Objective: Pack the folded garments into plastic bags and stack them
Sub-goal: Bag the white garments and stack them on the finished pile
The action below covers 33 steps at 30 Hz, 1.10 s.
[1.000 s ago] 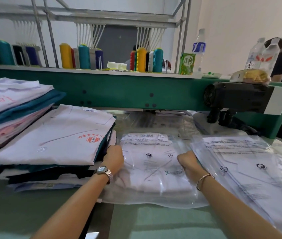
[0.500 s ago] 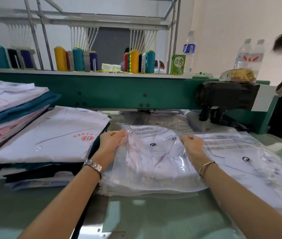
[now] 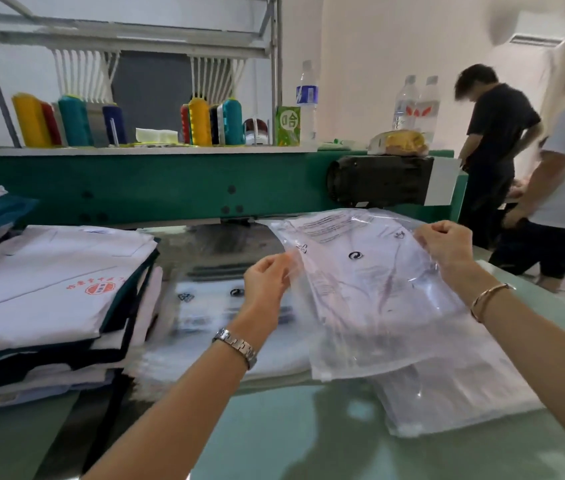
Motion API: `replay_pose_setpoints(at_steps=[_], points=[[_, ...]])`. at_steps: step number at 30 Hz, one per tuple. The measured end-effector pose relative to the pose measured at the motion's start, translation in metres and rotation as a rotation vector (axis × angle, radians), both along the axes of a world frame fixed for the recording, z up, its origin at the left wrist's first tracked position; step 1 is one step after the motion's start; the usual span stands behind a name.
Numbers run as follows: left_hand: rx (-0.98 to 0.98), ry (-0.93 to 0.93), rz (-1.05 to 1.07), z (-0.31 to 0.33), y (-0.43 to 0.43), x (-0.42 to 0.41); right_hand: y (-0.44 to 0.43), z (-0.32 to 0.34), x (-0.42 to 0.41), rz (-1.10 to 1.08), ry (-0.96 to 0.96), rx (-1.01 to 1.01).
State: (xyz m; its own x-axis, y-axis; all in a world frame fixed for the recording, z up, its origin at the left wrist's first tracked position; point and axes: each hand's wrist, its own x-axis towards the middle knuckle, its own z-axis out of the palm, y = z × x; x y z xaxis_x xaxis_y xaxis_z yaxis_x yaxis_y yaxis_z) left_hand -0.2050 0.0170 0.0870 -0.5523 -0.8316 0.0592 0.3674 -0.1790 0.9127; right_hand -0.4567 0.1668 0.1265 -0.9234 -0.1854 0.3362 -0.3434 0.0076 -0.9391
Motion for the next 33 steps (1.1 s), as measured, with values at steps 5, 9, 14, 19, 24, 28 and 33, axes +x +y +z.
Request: replay_pose_setpoints(at_steps=[5, 9, 14, 19, 24, 28, 33], points=[[0.029, 0.027, -0.141, -0.013, 0.041, -0.04, 0.054, -0.007, -0.035, -0.075, -0.011, 0.023], [0.07, -0.023, -0.174, -0.02, 0.062, -0.063, 0.079, -0.02, -0.051, -0.129, -0.048, 0.043], [0.092, -0.098, -0.163, -0.041, 0.071, -0.079, 0.095, -0.047, -0.072, -0.183, -0.046, 0.153], [0.051, -0.16, -0.08, -0.06, 0.067, -0.084, 0.099, -0.069, -0.092, -0.178, 0.077, 0.37], [-0.037, -0.271, -0.047, -0.072, 0.069, -0.084, 0.1, -0.091, -0.112, -0.048, 0.34, 0.816], [-0.267, -0.412, -0.052, -0.071, 0.074, -0.082, 0.102, -0.097, -0.115, -0.003, 0.309, 1.1], [-0.455, -0.443, -0.17, -0.055, 0.075, -0.066, 0.097, -0.079, -0.097, -0.076, 0.309, 1.348]])
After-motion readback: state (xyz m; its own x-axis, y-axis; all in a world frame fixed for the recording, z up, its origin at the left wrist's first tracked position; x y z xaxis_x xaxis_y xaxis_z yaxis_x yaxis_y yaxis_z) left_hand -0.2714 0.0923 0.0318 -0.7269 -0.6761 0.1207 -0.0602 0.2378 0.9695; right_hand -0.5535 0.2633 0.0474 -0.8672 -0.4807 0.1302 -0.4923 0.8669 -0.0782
